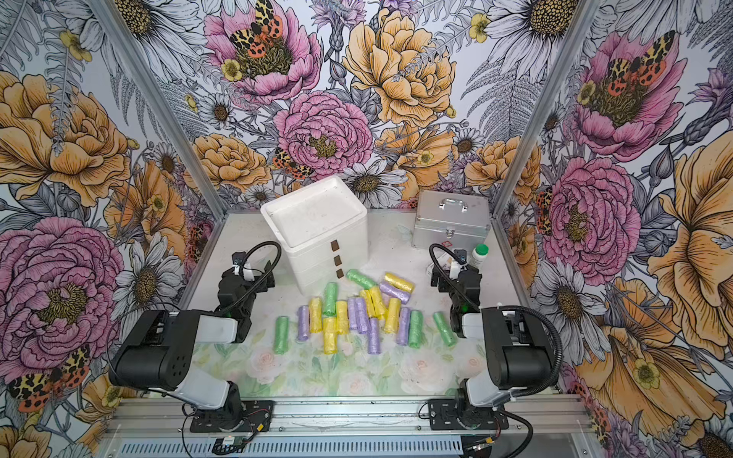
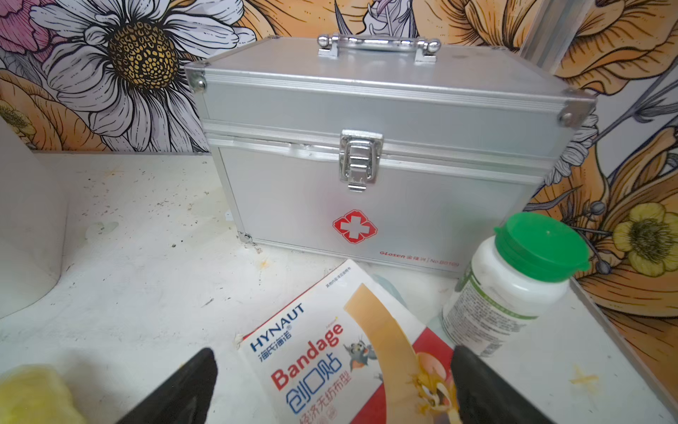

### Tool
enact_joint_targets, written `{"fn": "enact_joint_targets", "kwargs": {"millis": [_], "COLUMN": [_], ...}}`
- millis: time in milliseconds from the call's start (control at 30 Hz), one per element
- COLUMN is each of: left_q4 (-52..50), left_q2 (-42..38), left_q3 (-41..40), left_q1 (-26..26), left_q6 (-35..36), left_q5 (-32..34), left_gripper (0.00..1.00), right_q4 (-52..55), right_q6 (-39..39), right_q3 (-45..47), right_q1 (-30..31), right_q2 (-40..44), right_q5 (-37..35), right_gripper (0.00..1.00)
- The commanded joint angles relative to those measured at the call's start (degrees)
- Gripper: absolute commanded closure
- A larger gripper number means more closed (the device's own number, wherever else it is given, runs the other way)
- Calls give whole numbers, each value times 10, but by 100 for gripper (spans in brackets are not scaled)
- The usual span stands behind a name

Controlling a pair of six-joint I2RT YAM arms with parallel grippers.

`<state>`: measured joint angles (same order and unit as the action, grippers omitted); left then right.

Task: Sort the rolls of trash bags by color and place them into the drawer
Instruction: Open the drawer in the storage box.

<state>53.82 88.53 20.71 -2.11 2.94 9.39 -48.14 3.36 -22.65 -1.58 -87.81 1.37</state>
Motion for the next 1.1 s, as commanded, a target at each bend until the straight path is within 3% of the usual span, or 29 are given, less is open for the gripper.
{"fn": "enact_joint_targets", "kwargs": {"millis": [0,1067], "left_q4": [-2,-13], "left_q2": [-2,-2], "left_q3": [6,13], "left_q1": [3,12], "left_q6": [-9,-17], "left_q5": [-13,-20], "left_gripper": [1,1], "right_q4": [-17,-5], "right_q6": [-8,4], "right_q3": [7,-1], "right_q1": [-2,-4], "right_q2": [1,0], "right_q5": [7,-17], "right_gripper": [1,0]}}
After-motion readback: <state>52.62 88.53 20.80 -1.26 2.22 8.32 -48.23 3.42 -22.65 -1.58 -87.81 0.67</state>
